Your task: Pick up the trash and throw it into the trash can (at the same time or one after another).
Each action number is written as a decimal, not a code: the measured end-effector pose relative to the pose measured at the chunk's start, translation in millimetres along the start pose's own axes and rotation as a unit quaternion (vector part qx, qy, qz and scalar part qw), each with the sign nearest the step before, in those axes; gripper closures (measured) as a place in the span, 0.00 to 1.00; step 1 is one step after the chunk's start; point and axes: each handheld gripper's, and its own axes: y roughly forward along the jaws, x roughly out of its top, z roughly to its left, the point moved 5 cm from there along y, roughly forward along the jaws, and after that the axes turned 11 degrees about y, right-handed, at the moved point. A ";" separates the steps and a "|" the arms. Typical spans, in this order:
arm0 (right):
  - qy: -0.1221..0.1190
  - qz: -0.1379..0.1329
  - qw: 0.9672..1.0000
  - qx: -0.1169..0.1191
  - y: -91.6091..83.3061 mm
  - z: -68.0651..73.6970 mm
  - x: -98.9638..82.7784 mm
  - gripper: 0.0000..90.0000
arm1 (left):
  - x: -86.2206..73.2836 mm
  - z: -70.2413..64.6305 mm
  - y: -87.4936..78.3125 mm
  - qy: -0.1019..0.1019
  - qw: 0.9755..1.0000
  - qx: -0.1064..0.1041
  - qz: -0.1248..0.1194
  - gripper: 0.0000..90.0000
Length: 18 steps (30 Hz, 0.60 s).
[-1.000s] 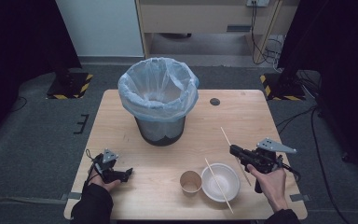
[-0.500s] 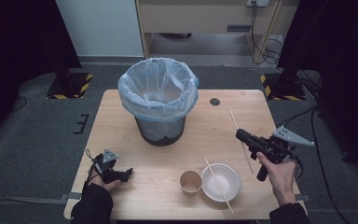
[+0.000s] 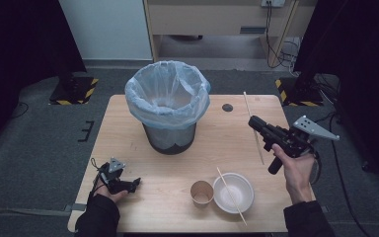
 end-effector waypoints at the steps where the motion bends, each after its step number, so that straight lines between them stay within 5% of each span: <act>1: 0.000 0.000 1.000 0.000 0.0 0.0 0.0 0.95 | 0.0 0.0 0.0 0.000 1.000 0.000 0.000 0.00; 18: -0.030 -0.036 0.999 0.025 32.6 27.1 40.9 0.95 | 0.0 0.0 0.0 0.000 1.000 0.000 0.000 0.00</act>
